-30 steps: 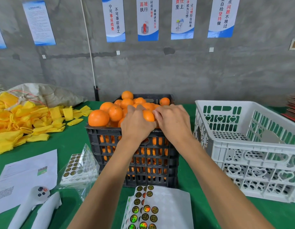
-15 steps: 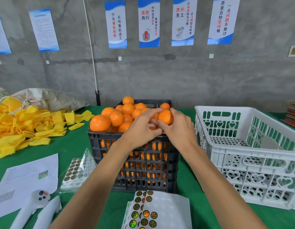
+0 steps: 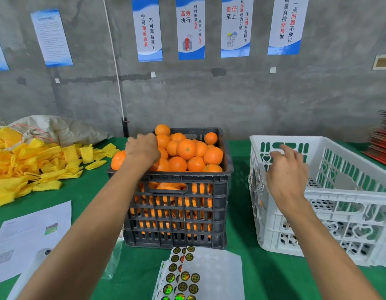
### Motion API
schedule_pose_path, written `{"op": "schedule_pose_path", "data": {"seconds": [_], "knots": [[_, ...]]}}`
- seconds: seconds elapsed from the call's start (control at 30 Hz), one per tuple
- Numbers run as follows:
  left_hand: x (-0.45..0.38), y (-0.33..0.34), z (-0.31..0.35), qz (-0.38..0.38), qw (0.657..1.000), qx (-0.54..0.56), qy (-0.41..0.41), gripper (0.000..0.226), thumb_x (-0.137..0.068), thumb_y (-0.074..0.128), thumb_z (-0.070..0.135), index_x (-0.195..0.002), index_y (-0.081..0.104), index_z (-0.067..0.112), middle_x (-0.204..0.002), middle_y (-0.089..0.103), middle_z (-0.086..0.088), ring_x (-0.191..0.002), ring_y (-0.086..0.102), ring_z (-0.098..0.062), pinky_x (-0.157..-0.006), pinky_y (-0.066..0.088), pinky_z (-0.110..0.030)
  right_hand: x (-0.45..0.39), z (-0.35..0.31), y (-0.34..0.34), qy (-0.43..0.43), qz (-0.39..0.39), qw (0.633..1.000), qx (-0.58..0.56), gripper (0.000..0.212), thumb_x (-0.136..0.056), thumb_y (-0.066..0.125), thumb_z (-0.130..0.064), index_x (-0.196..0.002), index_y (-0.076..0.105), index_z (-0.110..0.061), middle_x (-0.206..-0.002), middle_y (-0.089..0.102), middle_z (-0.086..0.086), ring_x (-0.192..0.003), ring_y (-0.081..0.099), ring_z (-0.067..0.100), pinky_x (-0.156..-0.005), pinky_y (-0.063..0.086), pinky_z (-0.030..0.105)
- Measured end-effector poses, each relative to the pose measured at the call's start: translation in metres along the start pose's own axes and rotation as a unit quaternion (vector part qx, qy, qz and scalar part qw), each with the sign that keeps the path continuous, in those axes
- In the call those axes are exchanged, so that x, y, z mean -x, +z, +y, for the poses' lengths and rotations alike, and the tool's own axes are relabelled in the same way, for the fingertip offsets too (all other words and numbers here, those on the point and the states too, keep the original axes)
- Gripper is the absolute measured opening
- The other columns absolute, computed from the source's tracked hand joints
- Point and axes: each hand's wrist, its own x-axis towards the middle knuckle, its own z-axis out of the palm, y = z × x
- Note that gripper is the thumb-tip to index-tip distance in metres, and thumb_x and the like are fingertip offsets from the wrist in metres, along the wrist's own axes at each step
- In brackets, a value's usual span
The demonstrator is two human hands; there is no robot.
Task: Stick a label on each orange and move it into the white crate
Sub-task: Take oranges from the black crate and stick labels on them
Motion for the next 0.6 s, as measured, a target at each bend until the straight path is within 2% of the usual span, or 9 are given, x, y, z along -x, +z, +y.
{"op": "schedule_pose_path", "data": {"seconds": [0.1,0.17,0.2,0.27,0.33,0.43,0.5,0.53,0.6], "knots": [[0.007,0.007,0.002,0.114,0.992,0.057,0.026,0.037,-0.100,0.063,0.028,-0.134,0.062,0.011,-0.126,0.062,-0.023,-0.123,0.051,-0.044,-0.104,0.042,-0.049,0.003,0.000,0.006,-0.041,0.030,0.998,-0.043,0.034,-0.095,0.058,-0.001,-0.127,0.070,-0.004,-0.148,0.054,0.015,-0.138,0.043,0.036,-0.113,0.037,0.047],[0.021,0.011,0.015,0.190,0.970,0.126,0.087,0.042,-0.100,0.063,0.037,-0.134,0.063,0.012,-0.121,0.063,-0.023,-0.119,0.051,-0.041,-0.102,0.040,-0.047,0.011,-0.006,0.009,-0.089,0.061,0.992,-0.072,0.026,-0.096,0.060,-0.006,-0.118,0.074,-0.005,-0.134,0.065,0.014,-0.126,0.055,0.033,-0.109,0.039,0.043],[0.029,0.012,0.023,0.201,0.957,0.177,0.112,0.043,-0.099,0.065,0.040,-0.134,0.064,0.014,-0.121,0.063,-0.022,-0.118,0.052,-0.040,-0.102,0.040,-0.046,0.016,-0.010,0.011,-0.120,0.079,0.986,-0.079,0.023,-0.095,0.062,-0.009,-0.113,0.076,-0.006,-0.123,0.070,0.011,-0.117,0.060,0.032,-0.105,0.040,0.042],[0.044,0.016,0.041,0.182,0.937,0.256,0.155,0.044,-0.095,0.070,0.042,-0.131,0.067,0.017,-0.121,0.065,-0.018,-0.118,0.055,-0.034,-0.099,0.042,-0.040,0.032,-0.020,0.017,-0.182,0.111,0.972,-0.096,0.017,-0.093,0.065,-0.012,-0.105,0.075,-0.008,-0.103,0.071,0.007,-0.098,0.063,0.028,-0.095,0.043,0.041],[0.055,0.025,0.059,0.150,0.926,0.293,0.186,0.046,-0.092,0.074,0.042,-0.130,0.069,0.016,-0.124,0.067,-0.013,-0.122,0.056,-0.029,-0.100,0.044,-0.036,0.050,-0.026,0.024,-0.230,0.128,0.957,-0.126,0.012,-0.091,0.065,-0.013,-0.098,0.073,-0.008,-0.092,0.068,0.005,-0.087,0.060,0.026,-0.084,0.045,0.040],[0.065,0.038,0.070,0.115,0.925,0.311,0.186,0.050,-0.092,0.074,0.046,-0.134,0.067,0.021,-0.133,0.062,-0.012,-0.123,0.057,-0.030,-0.101,0.049,-0.045,0.084,-0.027,0.039,-0.285,0.132,0.930,-0.190,0.010,-0.091,0.060,-0.015,-0.090,0.068,-0.008,-0.082,0.062,0.002,-0.077,0.054,0.021,-0.070,0.042,0.037],[0.063,0.041,0.068,0.115,0.925,0.321,0.165,0.049,-0.091,0.074,0.048,-0.133,0.066,0.025,-0.135,0.060,-0.013,-0.120,0.060,-0.033,-0.098,0.051,-0.046,0.107,-0.021,0.050,-0.324,0.114,0.912,-0.226,0.007,-0.089,0.061,-0.013,-0.085,0.066,-0.009,-0.078,0.058,0.000,-0.073,0.050,0.018,-0.066,0.040,0.034],[0.062,0.041,0.067,0.115,0.929,0.317,0.153,0.049,-0.091,0.074,0.049,-0.133,0.066,0.026,-0.136,0.059,-0.013,-0.119,0.060,-0.034,-0.097,0.051,-0.046,0.120,-0.018,0.058,-0.342,0.080,0.904,-0.244,0.007,-0.090,0.062,-0.013,-0.084,0.065,-0.010,-0.077,0.057,-0.002,-0.072,0.048,0.017,-0.065,0.041,0.034],[0.060,0.041,0.067,0.112,0.939,0.297,0.133,0.050,-0.091,0.074,0.050,-0.134,0.065,0.028,-0.139,0.057,-0.012,-0.123,0.058,-0.036,-0.099,0.050,-0.047,0.147,-0.012,0.073,-0.367,-0.055,0.884,-0.284,0.011,-0.095,0.062,-0.022,-0.087,0.065,-0.016,-0.079,0.057,-0.007,-0.075,0.050,0.012,-0.066,0.046,0.035]]}}
